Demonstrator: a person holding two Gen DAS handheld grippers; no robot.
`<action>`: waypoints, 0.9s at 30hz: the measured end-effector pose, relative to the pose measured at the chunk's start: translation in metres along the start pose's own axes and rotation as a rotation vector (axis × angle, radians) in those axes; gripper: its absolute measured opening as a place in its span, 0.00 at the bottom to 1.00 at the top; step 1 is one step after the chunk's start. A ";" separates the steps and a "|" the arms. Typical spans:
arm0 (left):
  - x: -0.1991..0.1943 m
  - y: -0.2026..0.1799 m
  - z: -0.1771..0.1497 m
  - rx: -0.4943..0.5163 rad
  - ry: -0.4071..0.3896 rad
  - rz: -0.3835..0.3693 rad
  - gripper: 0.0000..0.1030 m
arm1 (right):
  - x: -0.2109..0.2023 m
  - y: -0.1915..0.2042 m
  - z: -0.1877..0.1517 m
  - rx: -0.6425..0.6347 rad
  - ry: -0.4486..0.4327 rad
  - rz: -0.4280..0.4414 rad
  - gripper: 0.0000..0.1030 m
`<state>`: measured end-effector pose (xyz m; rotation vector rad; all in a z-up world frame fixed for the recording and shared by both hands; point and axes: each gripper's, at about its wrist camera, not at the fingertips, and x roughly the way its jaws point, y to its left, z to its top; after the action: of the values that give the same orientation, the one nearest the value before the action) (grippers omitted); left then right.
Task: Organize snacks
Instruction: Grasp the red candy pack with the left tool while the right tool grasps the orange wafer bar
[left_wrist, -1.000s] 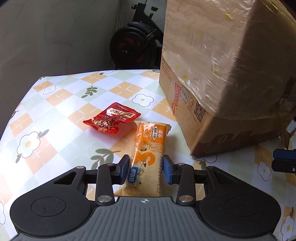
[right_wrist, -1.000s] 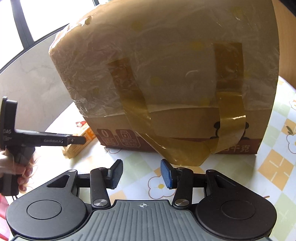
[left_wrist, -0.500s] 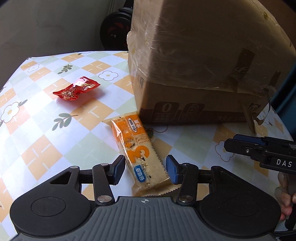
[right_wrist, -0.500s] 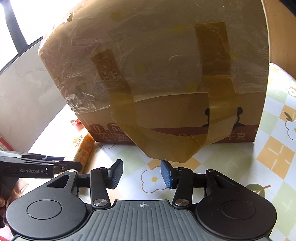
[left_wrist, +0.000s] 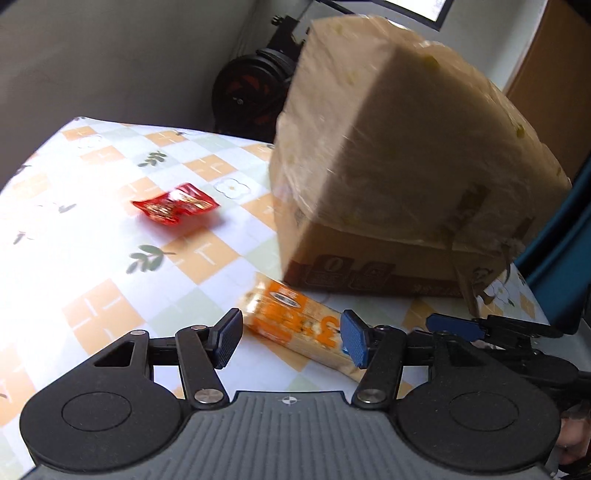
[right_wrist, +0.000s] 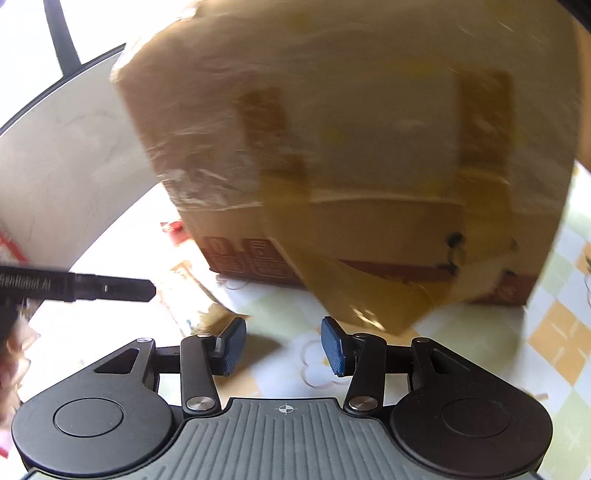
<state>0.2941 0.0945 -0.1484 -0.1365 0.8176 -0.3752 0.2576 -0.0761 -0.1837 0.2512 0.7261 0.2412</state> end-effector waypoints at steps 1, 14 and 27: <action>-0.004 0.007 0.001 -0.013 -0.015 0.023 0.59 | 0.002 0.008 0.004 -0.046 -0.005 0.014 0.43; -0.025 0.058 0.002 -0.075 -0.103 0.211 0.58 | 0.087 0.054 0.028 -0.263 0.146 0.127 0.42; 0.014 0.050 0.030 0.040 -0.143 0.227 0.58 | 0.027 -0.004 -0.008 -0.178 0.055 0.093 0.35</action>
<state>0.3384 0.1348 -0.1501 -0.0325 0.6756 -0.1657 0.2725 -0.0703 -0.2074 0.1097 0.7435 0.4002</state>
